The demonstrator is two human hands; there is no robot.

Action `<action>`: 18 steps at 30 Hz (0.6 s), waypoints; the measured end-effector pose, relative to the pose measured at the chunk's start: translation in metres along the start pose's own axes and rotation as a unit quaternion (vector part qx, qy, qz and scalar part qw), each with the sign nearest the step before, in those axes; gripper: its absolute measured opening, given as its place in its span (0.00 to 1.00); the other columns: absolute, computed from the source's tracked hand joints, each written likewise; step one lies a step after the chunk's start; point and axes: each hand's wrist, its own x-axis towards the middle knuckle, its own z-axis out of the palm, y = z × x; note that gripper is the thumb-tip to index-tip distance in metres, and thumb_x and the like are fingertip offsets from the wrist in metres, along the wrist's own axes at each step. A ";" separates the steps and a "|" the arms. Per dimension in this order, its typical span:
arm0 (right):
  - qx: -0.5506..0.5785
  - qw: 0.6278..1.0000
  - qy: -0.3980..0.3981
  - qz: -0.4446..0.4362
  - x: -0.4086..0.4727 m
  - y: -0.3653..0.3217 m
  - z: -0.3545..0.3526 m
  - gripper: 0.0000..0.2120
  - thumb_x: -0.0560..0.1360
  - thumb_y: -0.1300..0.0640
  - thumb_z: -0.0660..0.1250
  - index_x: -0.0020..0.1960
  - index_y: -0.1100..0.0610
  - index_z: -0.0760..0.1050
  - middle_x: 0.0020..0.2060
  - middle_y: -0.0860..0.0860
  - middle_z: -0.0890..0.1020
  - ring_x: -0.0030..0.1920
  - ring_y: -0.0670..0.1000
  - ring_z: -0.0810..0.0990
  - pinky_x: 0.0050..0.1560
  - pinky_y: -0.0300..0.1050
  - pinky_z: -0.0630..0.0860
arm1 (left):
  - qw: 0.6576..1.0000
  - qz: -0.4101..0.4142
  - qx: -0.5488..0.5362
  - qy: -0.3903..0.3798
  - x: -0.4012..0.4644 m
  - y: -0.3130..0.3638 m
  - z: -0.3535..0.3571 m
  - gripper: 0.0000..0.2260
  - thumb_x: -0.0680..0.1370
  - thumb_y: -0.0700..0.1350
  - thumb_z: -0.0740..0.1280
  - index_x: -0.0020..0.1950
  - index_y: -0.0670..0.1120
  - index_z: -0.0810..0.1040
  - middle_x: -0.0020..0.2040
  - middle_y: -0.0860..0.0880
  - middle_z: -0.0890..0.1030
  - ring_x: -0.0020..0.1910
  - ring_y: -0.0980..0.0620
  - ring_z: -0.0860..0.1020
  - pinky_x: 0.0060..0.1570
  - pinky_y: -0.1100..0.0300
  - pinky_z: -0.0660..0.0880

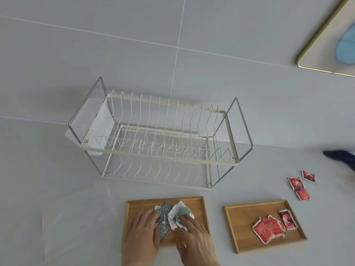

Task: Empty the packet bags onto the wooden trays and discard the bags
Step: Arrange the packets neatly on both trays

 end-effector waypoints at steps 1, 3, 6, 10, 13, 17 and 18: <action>0.007 1.000 0.008 0.000 -0.001 0.002 -0.002 0.09 0.65 0.49 0.72 0.45 0.44 0.83 0.54 0.45 0.86 0.57 0.50 0.86 0.50 0.41 0.83 | 1.000 0.002 0.001 -0.008 0.002 0.003 0.000 0.17 0.71 0.53 0.59 0.56 0.54 0.82 0.59 0.54 0.82 0.61 0.52 0.76 0.62 0.56 0.71; 0.022 0.999 0.033 0.007 -0.003 0.008 -0.007 0.08 0.69 0.48 0.70 0.47 0.44 0.82 0.55 0.44 0.86 0.57 0.50 0.85 0.50 0.40 0.83 | 1.000 0.001 0.005 -0.029 0.007 0.011 -0.003 0.18 0.73 0.54 0.59 0.60 0.55 0.80 0.62 0.55 0.80 0.62 0.51 0.77 0.60 0.54 0.77; 0.039 0.996 0.065 0.037 -0.005 0.023 -0.023 0.07 0.70 0.49 0.70 0.48 0.43 0.81 0.53 0.42 0.85 0.51 0.48 0.85 0.43 0.39 0.81 | 0.999 0.017 0.000 -0.028 0.016 0.031 -0.004 0.18 0.74 0.54 0.63 0.64 0.57 0.78 0.65 0.58 0.78 0.65 0.52 0.76 0.62 0.54 0.76; 0.023 0.989 0.079 0.124 -0.013 0.061 -0.046 0.04 0.70 0.46 0.67 0.43 0.43 0.78 0.41 0.40 0.82 0.36 0.45 0.83 0.25 0.39 0.73 | 0.998 0.021 -0.031 -0.046 0.030 0.070 -0.005 0.18 0.72 0.55 0.57 0.60 0.59 0.77 0.58 0.58 0.82 0.55 0.52 0.82 0.51 0.54 0.80; 0.037 0.974 0.126 0.184 -0.025 0.103 -0.064 0.05 0.70 0.44 0.67 0.42 0.44 0.76 0.35 0.42 0.80 0.30 0.45 0.81 0.22 0.39 0.70 | 0.997 0.056 -0.027 -0.042 0.042 0.112 0.001 0.13 0.69 0.55 0.60 0.51 0.59 0.78 0.42 0.58 0.84 0.40 0.52 0.85 0.36 0.56 0.79; 0.066 0.954 0.172 0.235 -0.051 0.173 -0.096 0.06 0.70 0.45 0.68 0.39 0.47 0.78 0.32 0.42 0.81 0.28 0.42 0.80 0.28 0.39 0.74 | 0.993 0.072 -0.081 -0.037 0.055 0.186 0.028 0.09 0.69 0.56 0.61 0.48 0.62 0.76 0.36 0.67 0.79 0.34 0.67 0.79 0.32 0.58 0.77; 0.068 0.951 0.172 0.249 -0.059 0.191 -0.105 0.06 0.70 0.45 0.68 0.39 0.46 0.78 0.32 0.42 0.81 0.29 0.41 0.79 0.30 0.38 0.74 | 0.991 0.073 -0.095 -0.053 0.057 0.206 0.038 0.09 0.70 0.57 0.60 0.49 0.63 0.74 0.37 0.69 0.78 0.35 0.70 0.78 0.33 0.60 0.78</action>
